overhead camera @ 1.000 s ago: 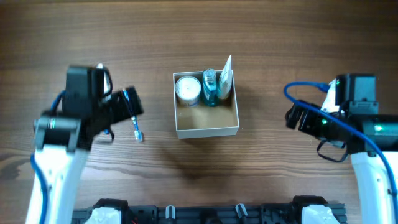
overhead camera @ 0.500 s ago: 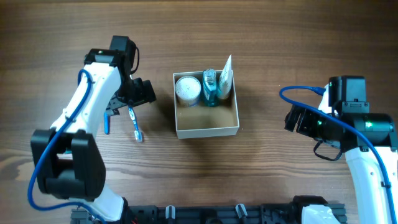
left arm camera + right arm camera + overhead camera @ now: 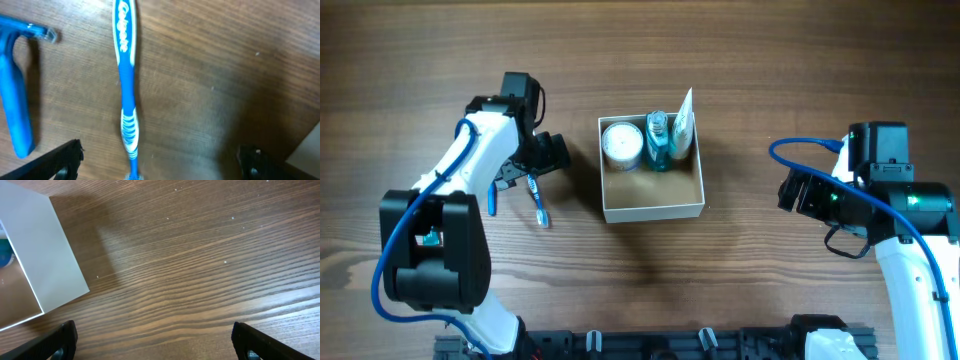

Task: Pack container
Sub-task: 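Move the left gripper to the blue toothbrush and grasp it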

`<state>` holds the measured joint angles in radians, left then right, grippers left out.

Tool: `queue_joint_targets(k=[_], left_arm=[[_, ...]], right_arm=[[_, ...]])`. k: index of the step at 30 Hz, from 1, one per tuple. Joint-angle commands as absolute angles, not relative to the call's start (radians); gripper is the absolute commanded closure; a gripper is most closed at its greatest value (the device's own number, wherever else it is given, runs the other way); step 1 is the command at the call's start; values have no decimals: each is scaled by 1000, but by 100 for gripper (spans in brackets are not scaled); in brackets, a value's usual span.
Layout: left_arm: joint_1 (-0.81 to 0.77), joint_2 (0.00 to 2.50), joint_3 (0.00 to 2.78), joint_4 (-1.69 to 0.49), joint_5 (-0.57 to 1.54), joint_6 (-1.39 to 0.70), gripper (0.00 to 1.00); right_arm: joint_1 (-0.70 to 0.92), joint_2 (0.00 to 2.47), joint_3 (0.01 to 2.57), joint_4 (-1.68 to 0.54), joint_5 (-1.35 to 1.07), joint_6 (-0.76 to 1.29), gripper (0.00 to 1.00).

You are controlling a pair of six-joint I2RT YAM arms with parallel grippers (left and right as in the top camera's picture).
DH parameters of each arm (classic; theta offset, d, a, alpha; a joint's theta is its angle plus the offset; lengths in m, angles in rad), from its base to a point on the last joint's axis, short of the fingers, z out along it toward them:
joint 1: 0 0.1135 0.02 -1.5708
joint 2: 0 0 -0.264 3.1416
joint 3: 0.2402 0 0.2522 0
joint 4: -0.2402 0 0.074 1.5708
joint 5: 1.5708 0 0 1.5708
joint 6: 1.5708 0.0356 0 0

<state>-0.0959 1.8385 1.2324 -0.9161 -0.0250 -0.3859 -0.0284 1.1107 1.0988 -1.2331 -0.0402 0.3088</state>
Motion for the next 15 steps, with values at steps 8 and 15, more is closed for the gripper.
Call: queue_joint_targets(k=[8,15], left_arm=[[-87,1910,1174,-810,-13,-344,0],[-87,1971,1174,-807,-12,-344,1]], right_arm=[[-31,1110,1091,-1239,-15,290,0],[-31,1110,1091,-1239,-15,290,0]])
